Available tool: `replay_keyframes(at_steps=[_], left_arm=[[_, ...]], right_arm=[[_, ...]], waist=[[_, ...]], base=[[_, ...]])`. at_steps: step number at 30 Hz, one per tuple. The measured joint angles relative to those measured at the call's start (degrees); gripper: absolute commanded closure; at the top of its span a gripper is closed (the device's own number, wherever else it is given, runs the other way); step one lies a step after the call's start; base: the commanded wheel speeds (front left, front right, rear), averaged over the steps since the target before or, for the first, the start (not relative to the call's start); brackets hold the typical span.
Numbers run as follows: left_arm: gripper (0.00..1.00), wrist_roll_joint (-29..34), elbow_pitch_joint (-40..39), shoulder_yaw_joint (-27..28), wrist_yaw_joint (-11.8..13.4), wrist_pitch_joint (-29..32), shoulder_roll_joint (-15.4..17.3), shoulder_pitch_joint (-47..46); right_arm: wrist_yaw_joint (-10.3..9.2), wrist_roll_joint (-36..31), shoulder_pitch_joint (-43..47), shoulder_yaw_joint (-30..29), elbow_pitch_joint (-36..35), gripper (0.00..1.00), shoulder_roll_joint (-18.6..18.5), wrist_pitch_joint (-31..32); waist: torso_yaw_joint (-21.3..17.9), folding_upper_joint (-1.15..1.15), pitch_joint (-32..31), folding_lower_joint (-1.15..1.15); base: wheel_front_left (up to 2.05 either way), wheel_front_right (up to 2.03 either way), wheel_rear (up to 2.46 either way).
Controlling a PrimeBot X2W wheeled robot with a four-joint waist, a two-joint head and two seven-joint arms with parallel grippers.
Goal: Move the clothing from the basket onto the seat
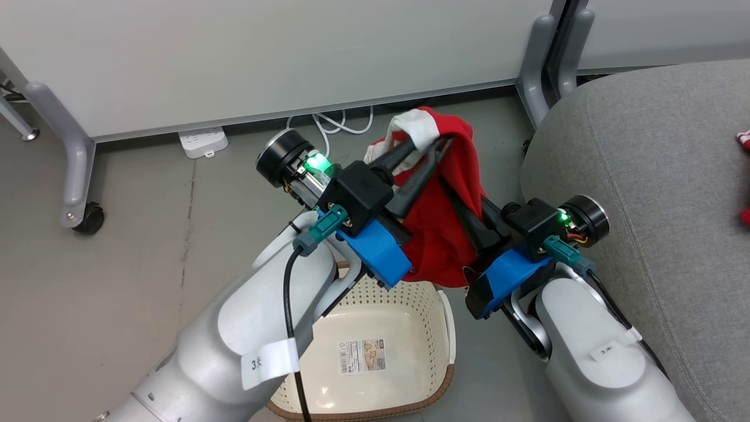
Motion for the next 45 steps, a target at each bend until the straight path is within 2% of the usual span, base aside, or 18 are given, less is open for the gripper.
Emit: replay_keyframes(at_steps=[11, 19, 30, 45], left_arm=[[0.0, -0.3, 1.7, -0.5, 0.0, 0.0, 0.4, 0.2], [0.0, 0.2, 1.5, -0.2, 0.0, 0.0, 1.4, 0.4], [0.0, 1.2, 0.5, -0.6, 0.0, 0.0, 2.7, 0.7], [0.0, 1.6, -1.1, -4.3, 0.0, 0.0, 3.3, 0.7]], right_arm=[[0.0, 0.5, 0.0, -1.1, -1.4, 1.0, -0.1, 0.0], [0.0, 0.5, 0.0, -4.1, -3.6, 1.0, -0.1, 0.0], [0.0, 0.5, 0.4, -10.8, -8.0, 1.0, 0.1, 0.0], [0.0, 0.2, 4.6, -20.7, -15.0, 1.0, 0.6, 0.0]], waist=[[-0.8, 0.0, 1.2, 0.0], [-3.2, 0.0, 3.0, 0.0], [-9.8, 0.0, 6.0, 0.0], [-20.3, 0.0, 9.0, 0.0]], base=[[0.0, 0.0, 0.0], [0.0, 0.0, 0.0], [0.0, 0.0, 0.0], [0.0, 0.0, 0.0]])
